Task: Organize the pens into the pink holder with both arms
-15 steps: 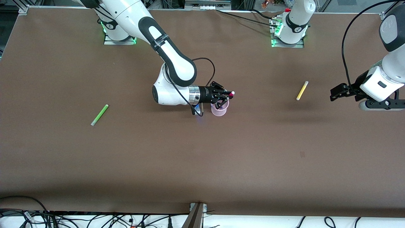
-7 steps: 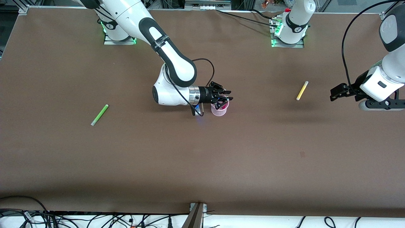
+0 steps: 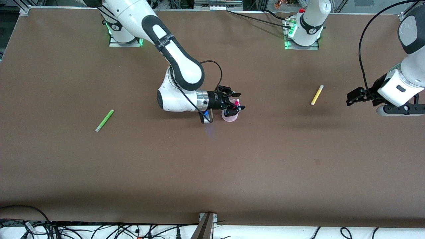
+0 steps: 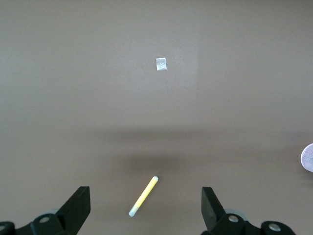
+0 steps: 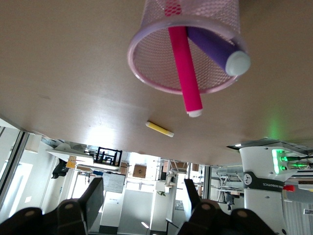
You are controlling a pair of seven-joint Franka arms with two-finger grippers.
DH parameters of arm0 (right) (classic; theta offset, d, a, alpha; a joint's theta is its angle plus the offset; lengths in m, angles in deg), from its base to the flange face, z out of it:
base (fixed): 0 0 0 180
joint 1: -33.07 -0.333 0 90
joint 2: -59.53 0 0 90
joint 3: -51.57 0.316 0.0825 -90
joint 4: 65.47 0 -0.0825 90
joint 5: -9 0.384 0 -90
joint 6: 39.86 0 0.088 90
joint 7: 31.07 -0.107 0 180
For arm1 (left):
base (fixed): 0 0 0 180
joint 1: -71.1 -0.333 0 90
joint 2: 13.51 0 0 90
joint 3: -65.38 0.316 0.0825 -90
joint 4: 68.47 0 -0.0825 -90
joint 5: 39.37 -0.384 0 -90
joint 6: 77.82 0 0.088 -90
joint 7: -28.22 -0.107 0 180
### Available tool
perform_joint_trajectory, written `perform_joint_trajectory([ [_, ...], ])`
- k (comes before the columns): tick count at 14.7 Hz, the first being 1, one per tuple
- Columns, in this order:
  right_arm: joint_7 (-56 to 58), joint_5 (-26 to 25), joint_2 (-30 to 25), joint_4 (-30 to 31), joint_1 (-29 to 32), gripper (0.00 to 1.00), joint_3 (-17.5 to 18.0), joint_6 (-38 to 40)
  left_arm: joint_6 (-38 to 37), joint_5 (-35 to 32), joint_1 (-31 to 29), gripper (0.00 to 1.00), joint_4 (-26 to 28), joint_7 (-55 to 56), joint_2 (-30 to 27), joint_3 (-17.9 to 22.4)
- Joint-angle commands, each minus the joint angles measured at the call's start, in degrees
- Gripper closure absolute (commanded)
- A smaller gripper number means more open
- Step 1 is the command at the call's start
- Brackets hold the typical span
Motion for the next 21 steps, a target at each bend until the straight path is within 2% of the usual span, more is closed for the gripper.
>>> perform_joint_trajectory([
  [1,-2.8,-6.0,-5.3,1.0,1.0,0.14,-2.2,5.5,0.0,1.2,-0.2,0.00,-0.1,-0.4,-0.2,-0.2],
  [2,-2.8,-9.1,-6.7,1.4,1.0,0.05,-3.2,7.2,0.0,1.2,-0.2,0.00,-0.1,-0.3,-0.2,-0.2],
  [3,-2.8,-13.2,-8.4,1.8,1.0,0.01,-4.2,8.9,0.0,1.2,-0.2,0.00,-0.1,-0.3,-0.1,-0.2],
  [6,-2.4,-26.9,-13.1,2.1,1.0,0.01,-7.1,13.7,0.1,1.1,-0.1,0.00,-0.2,-0.4,0.2,-0.2],
  [8,-2.1,-39.5,-16.1,2.6,1.0,0.00,-9.4,17.8,0.1,1.0,-0.1,0.00,-0.2,-0.3,0.2,-0.2],
  [9,-1.4,-43.6,-16.8,2.6,1.0,0.00,-11.7,20.2,0.1,1.0,-0.1,0.00,-0.2,-0.3,0.2,-0.2],
  [10,0.9,-45.5,-18.0,2.7,1.0,0.00,-14.1,21.8,0.1,1.0,-0.1,0.00,-0.2,-0.4,0.2,-0.2],
  [12,9.6,-46.0,-20.0,2.7,1.0,0.00,-19.5,25.1,0.1,1.0,-0.1,0.00,-0.2,-0.3,0.3,-0.2],
  [14,15.1,-48.2,-22.1,3.3,1.0,0.00,-23.4,26.3,0.2,1.0,0.0,0.00,-0.3,-0.3,0.3,-0.2],
  [17,25.5,-59.5,-27.5,6.7,1.0,0.00,-24.7,26.0,0.5,1.0,0.0,0.00,-0.2,-0.4,0.2,-0.2],
  [19,31.9,-62.9,-30.7,8.8,1.0,0.00,-27.0,26.4,0.6,1.0,0.0,0.00,-0.1,-0.5,0.2,-0.2],
  [21,42.2,-63.8,-34.2,12.6,1.1,0.00,-30.8,26.7,0.6,1.0,0.0,0.00,-0.1,-0.5,0.2,-0.2],
])
